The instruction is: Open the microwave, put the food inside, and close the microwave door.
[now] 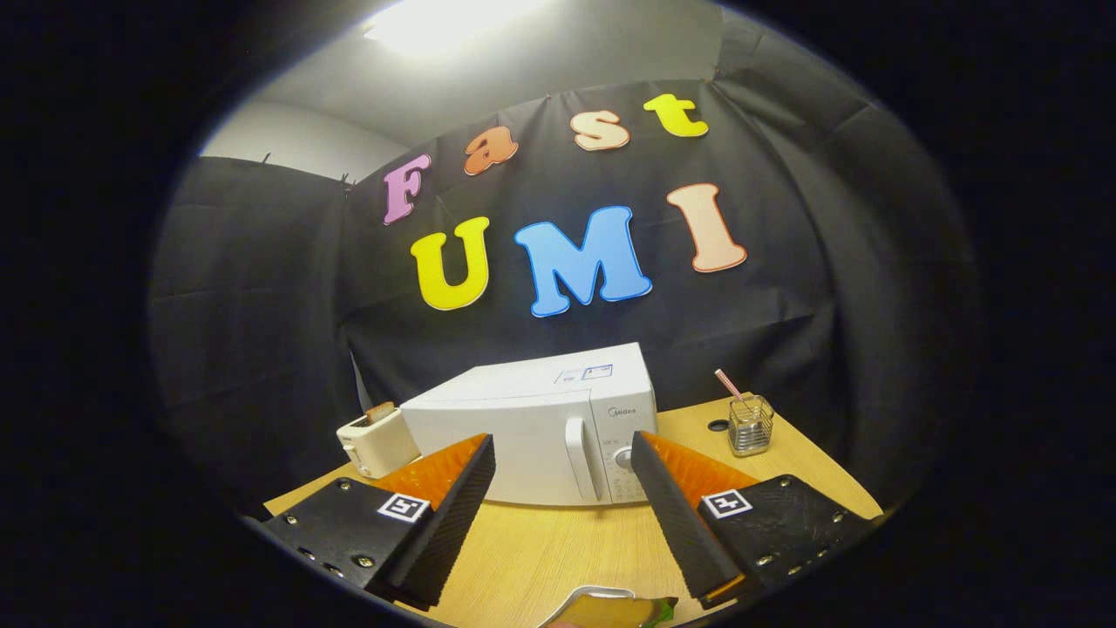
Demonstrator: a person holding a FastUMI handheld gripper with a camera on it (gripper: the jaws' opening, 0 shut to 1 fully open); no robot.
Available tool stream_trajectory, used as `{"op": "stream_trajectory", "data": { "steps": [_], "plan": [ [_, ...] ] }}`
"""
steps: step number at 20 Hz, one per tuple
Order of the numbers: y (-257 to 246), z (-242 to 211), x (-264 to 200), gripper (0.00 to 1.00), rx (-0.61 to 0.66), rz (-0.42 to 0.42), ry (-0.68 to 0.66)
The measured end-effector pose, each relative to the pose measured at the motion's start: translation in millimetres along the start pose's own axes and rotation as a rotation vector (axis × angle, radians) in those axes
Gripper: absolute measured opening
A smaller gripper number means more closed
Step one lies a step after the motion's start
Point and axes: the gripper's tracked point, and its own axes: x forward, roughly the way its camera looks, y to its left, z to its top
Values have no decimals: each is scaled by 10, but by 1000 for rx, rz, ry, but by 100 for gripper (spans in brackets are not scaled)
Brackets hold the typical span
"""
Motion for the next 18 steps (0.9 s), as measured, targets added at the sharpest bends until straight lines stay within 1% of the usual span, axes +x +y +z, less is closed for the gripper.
{"op": "stream_trajectory", "data": {
  "steps": [3,8,10,13,16,18],
  "plan": [
    [48,-179,323,98,-7,-21,10],
    [-19,-394,818,97,-85,-130,14],
    [14,-530,955,97,-93,-135,46],
    [-24,-669,1167,97,-72,-151,79],
    [-102,-798,1351,97,-103,-181,105],
    [-125,-859,1439,97,-97,-188,115]
  ]
}}
